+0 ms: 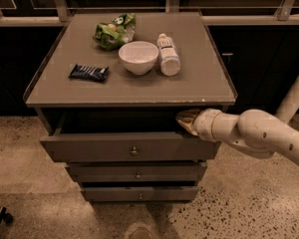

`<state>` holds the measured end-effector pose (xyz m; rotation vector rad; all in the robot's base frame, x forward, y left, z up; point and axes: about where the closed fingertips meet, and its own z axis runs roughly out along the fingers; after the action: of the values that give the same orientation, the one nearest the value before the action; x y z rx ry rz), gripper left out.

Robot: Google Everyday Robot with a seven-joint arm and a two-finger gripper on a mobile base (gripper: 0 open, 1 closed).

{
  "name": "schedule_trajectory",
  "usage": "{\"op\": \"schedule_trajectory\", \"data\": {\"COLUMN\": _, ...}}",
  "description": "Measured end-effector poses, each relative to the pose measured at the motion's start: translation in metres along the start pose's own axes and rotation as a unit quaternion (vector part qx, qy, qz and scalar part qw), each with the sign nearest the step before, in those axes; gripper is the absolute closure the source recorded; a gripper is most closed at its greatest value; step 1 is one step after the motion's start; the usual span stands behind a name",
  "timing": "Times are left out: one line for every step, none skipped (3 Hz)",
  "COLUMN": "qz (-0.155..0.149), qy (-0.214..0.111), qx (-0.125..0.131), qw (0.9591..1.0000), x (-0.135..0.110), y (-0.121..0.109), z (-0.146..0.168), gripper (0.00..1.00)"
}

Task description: Open top drawer

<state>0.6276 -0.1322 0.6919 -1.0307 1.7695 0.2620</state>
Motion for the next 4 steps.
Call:
{"op": "schedule_trajectory", "data": {"qz": -0.002, "qy": 0.016, "qx": -0.036, "qw": 0.9992, "x": 0.011, "y": 0.017, "z": 0.01, "gripper": 1.0}}
{"op": "schedule_trajectory", "data": {"qz": -0.004, "qy": 0.018, "qx": -0.052, "qw": 0.9985, "x": 0.012, "y": 0.022, "z": 0.01, "gripper": 1.0}}
{"op": "schedule_trajectory", "data": {"qz": -0.004, "qy": 0.018, "qx": -0.052, "qw": 0.9985, "x": 0.01, "y": 0.021, "z": 0.009, "gripper": 1.0}}
{"op": "schedule_trajectory", "data": {"qz": -0.006, "qy": 0.022, "qx": -0.061, "qw": 0.9979, "x": 0.011, "y": 0.029, "z": 0.004, "gripper": 1.0}}
